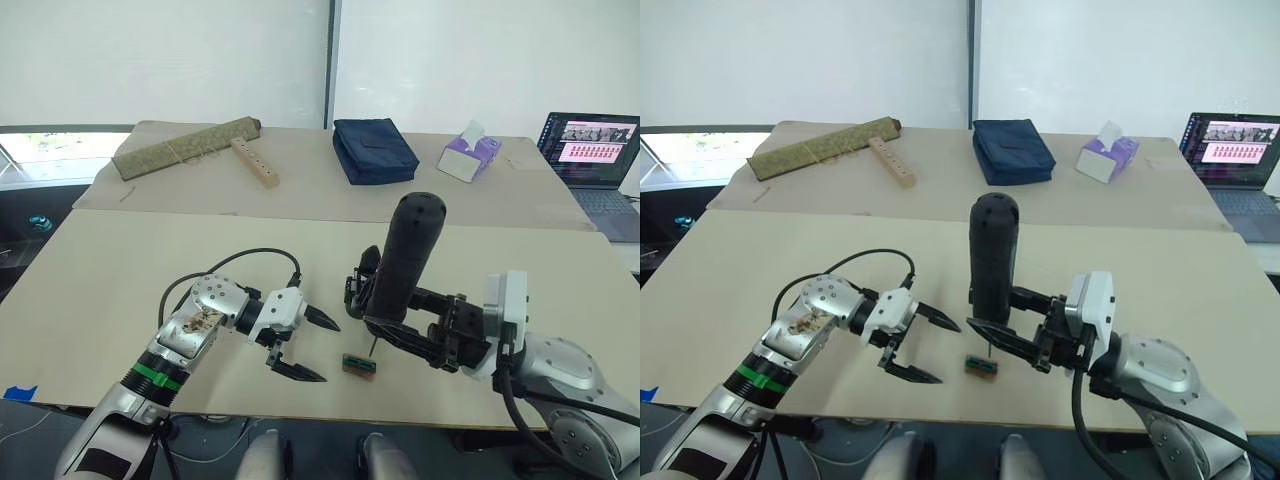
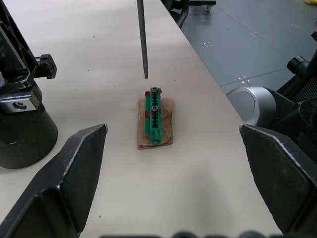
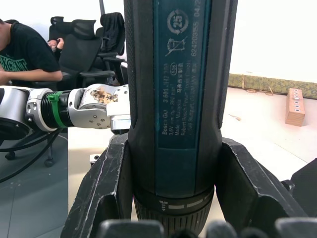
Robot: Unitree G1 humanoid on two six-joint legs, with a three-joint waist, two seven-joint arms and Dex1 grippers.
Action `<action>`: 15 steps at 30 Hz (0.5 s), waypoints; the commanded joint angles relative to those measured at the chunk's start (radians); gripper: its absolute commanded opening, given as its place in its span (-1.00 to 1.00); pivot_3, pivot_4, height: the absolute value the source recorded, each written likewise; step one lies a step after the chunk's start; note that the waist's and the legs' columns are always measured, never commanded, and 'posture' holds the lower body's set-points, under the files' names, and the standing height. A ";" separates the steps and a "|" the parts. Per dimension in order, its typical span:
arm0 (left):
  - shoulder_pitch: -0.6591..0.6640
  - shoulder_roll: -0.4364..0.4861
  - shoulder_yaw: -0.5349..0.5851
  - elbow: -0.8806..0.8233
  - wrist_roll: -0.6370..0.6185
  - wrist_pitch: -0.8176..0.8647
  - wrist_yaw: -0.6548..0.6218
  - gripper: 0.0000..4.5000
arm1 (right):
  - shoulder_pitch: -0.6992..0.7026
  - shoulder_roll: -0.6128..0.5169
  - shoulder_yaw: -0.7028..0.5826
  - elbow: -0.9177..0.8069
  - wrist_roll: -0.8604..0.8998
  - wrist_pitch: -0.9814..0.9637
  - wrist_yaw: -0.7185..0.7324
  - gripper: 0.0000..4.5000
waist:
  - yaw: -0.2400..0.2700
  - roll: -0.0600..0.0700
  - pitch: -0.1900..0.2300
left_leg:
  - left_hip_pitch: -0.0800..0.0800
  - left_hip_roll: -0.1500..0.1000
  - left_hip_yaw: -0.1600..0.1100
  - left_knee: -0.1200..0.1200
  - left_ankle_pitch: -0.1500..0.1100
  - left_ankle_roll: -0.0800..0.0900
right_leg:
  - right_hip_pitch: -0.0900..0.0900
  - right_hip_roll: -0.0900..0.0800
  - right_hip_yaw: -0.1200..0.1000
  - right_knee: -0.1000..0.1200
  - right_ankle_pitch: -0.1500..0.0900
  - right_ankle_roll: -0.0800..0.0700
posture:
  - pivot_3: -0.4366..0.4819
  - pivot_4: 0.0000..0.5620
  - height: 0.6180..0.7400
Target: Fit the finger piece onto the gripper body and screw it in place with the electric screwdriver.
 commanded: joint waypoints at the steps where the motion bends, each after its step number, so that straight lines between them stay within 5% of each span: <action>1: -0.008 -0.005 0.006 -0.009 0.005 -0.022 -0.003 1.00 | -0.025 -0.010 -0.022 -0.038 0.034 -0.001 -0.006 -0.15 | 0.000 0.000 0.000 | 0.000 0.000 0.000 0.000 0.000 0.000 | 0.000 0.000 0.000 0.000 0.000 0.000 | -0.05 -0.47 0.98; 15: -0.007 -0.013 0.002 0.012 0.016 -0.048 -0.011 1.00 | -0.021 -0.022 -0.024 -0.042 0.040 0.009 -0.006 -0.15 | 0.000 0.000 0.000 | 0.000 0.000 0.000 0.000 0.000 0.000 | 0.000 0.000 0.000 0.000 0.000 0.000 | -0.05 -0.47 0.98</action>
